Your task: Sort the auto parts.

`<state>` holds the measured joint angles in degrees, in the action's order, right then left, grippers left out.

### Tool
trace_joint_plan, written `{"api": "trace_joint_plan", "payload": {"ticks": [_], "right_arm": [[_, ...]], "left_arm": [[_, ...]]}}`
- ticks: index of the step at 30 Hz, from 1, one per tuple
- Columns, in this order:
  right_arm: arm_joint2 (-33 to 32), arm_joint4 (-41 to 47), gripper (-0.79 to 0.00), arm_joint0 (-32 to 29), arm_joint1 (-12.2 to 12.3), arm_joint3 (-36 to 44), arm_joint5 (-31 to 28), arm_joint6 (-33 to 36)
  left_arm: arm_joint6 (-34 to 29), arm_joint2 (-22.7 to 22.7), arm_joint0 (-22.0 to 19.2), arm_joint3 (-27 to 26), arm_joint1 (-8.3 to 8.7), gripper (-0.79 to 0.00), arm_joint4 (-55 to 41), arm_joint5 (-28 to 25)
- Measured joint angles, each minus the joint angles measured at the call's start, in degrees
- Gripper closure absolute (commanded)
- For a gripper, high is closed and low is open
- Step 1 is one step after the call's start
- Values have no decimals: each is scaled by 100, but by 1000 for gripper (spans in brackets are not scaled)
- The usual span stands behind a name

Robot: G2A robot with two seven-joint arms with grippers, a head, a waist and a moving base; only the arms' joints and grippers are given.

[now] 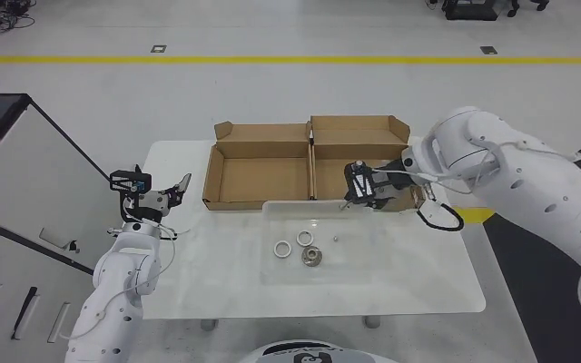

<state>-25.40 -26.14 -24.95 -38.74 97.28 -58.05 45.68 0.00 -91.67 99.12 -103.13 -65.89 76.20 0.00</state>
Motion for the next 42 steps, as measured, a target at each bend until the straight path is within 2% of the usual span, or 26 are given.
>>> {"api": "trace_joint_plan", "payload": {"ticks": [12,18,23,30,36,42], "right_arm": [[673,-275,0,495,-526,-392,5,-1086],[935,-140,0,850,-657,-613,5,-1698],[1062,326,0,1152,-592,-704,5,-2170],[1155,1157,0,1493,-338,-564,5,-2741],[1198,1652,0,1565,-80,-295,5,-3045],[1210,1795,0,1533,-45,-283,5,-3128]], "left_arm": [[0,0,0,0,0,-785,0,0],[0,0,0,0,0,-785,0,0],[0,0,0,0,0,-785,0,0],[0,0,0,0,0,-785,0,0],[0,0,0,0,0,-785,0,0],[0,0,0,0,0,-785,0,0]]}}
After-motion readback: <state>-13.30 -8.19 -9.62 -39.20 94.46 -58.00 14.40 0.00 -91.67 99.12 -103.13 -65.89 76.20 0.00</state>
